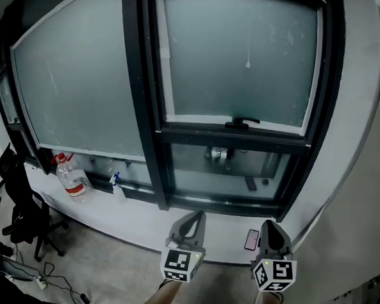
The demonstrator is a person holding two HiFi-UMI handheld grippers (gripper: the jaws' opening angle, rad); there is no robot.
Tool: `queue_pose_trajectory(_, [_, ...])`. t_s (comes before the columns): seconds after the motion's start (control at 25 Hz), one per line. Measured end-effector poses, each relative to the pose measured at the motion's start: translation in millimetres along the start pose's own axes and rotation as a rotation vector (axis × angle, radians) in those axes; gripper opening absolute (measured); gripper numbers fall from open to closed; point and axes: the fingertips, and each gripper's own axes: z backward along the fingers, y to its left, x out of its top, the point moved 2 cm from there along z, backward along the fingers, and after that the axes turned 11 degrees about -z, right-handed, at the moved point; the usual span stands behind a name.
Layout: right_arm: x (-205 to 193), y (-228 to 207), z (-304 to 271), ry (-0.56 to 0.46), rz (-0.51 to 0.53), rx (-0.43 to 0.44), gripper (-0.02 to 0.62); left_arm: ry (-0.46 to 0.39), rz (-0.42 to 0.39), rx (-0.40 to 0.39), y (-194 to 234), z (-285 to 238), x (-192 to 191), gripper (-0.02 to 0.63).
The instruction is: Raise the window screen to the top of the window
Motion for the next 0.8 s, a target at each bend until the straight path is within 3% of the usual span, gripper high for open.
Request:
queue_pose_trajectory(0.36, [-11, 115, 62, 0.0, 0.03, 0.012, 0.008, 0.02, 0.026, -0.004, 35, 132, -2, 0.003])
queue_pose_trajectory(0.6, [-15, 192, 143, -0.004, 0.051, 0.028, 0.008, 0.027, 0.046, -0.038, 28, 231, 8, 0.003])
queue_pose_trajectory(0.8, [-27, 239, 187, 0.024, 0.048, 0.077, 0.008, 0.031, 0.083, -0.004, 29, 298, 11, 0.003])
